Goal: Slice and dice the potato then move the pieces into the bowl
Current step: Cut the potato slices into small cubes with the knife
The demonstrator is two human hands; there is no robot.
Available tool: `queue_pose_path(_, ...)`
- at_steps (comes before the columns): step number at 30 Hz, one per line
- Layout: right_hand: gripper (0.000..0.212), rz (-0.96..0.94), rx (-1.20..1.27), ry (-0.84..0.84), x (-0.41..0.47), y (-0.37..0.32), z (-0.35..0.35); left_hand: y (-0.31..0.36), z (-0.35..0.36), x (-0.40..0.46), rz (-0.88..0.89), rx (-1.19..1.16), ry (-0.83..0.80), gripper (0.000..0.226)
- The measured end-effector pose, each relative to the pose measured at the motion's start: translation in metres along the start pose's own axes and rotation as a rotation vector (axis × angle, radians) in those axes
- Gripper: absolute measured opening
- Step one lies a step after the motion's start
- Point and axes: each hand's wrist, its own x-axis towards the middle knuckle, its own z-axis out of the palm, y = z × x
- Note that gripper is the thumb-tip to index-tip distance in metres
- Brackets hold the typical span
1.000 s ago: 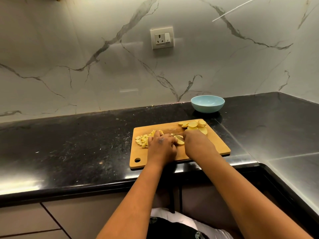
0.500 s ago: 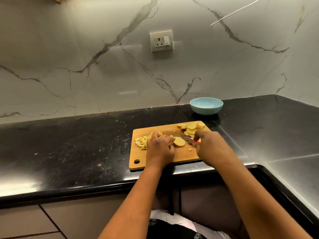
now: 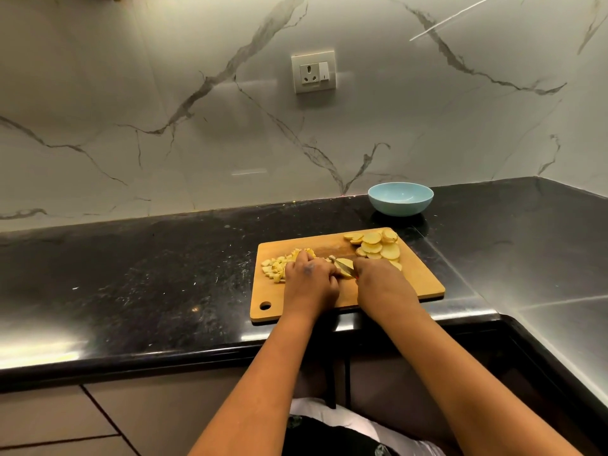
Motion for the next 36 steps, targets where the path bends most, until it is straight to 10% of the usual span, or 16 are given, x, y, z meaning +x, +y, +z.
queue_pose_path(36, 0.017, -0.025, 0.086, 0.053, -0.039, 0.027, 0.011, -0.001, -0.001, -0.005, 0.067, 0.047, 0.012, 0.025)
